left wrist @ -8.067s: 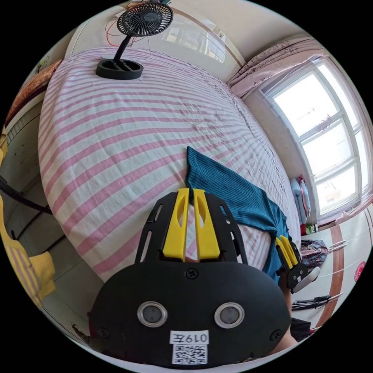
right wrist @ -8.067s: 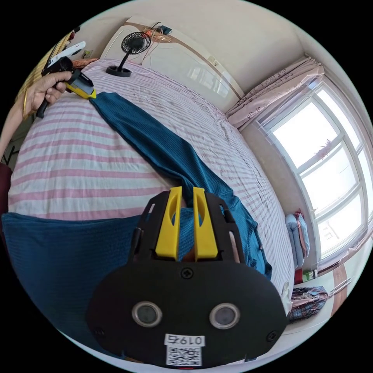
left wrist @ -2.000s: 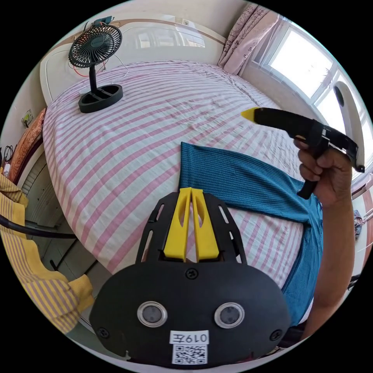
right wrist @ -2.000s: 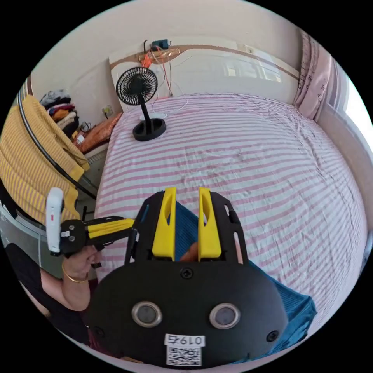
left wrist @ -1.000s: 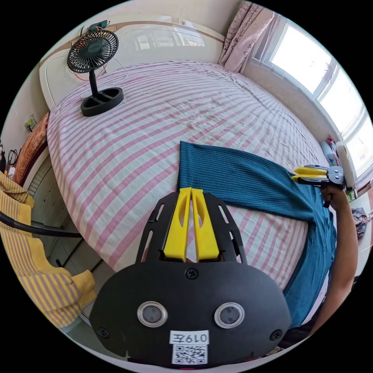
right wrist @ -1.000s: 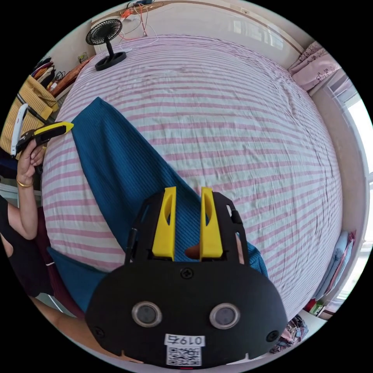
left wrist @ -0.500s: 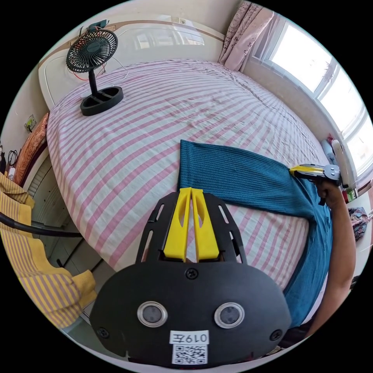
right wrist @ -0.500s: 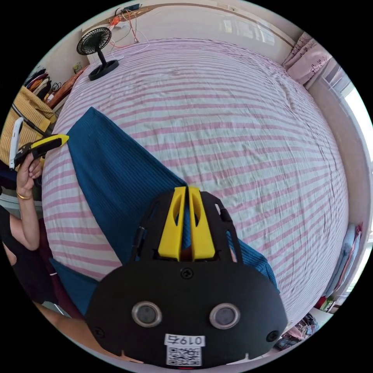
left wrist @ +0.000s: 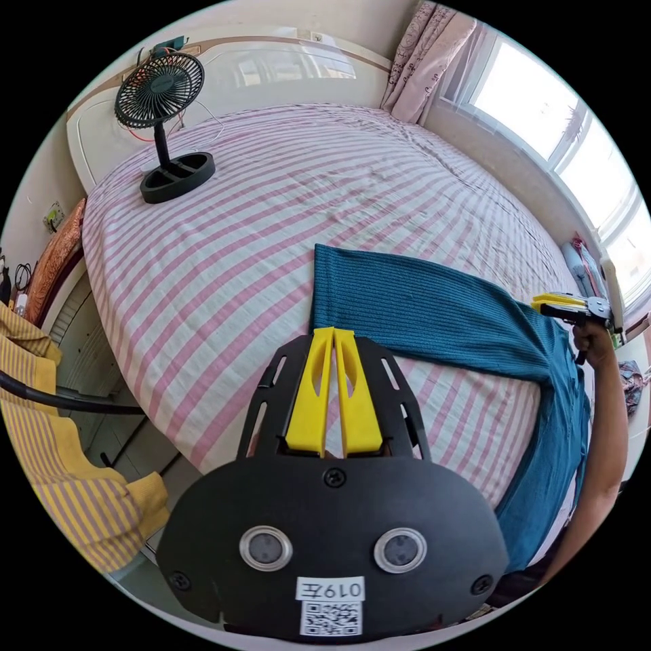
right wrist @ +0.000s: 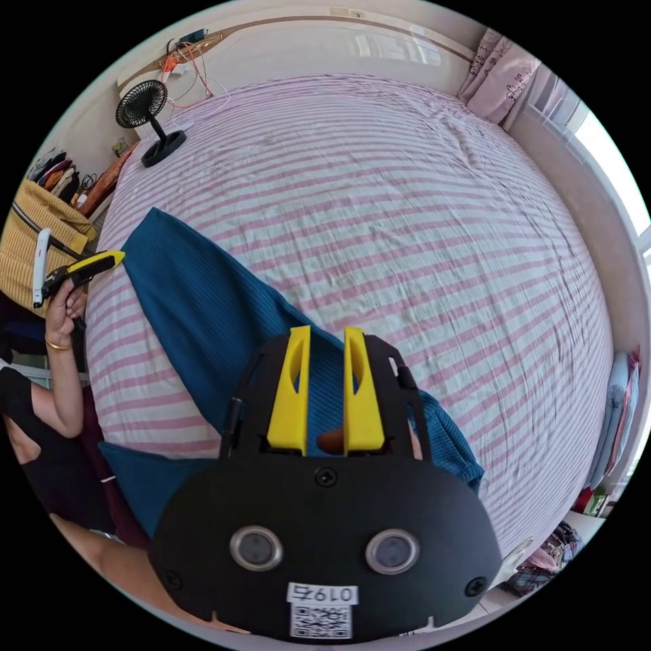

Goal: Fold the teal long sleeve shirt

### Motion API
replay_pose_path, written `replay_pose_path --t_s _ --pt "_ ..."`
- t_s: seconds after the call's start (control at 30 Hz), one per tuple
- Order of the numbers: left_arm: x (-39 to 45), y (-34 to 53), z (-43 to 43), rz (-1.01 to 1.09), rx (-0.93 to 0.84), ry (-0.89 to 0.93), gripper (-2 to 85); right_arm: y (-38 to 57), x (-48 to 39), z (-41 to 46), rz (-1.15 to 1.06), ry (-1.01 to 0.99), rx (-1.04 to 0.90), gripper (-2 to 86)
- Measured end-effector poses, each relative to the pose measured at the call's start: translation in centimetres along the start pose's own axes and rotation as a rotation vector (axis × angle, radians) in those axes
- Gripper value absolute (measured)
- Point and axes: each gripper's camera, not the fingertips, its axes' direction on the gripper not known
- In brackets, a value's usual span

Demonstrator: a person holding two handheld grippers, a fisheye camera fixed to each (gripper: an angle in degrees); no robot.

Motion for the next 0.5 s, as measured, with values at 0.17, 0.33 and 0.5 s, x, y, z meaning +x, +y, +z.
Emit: replay_pose_path --t_s 0.17,0.33,0.5 --pt "0.5 -0.1 0.0 0.004 0.000 -0.017 0.8 0.3 0.3 1.8 0.024 0.050 -0.047 0.6" --pt "0.7 -0.3 0.1 0.004 -0.003 -0.014 0.8 0.5 0.5 1.8 0.032 0.024 -0.015 -0.8" --pt "1.3 -0.3 0.3 0.013 -0.003 -0.040 0.8 0.6 0.4 1.9 0.061 0.082 0.014 -0.9"
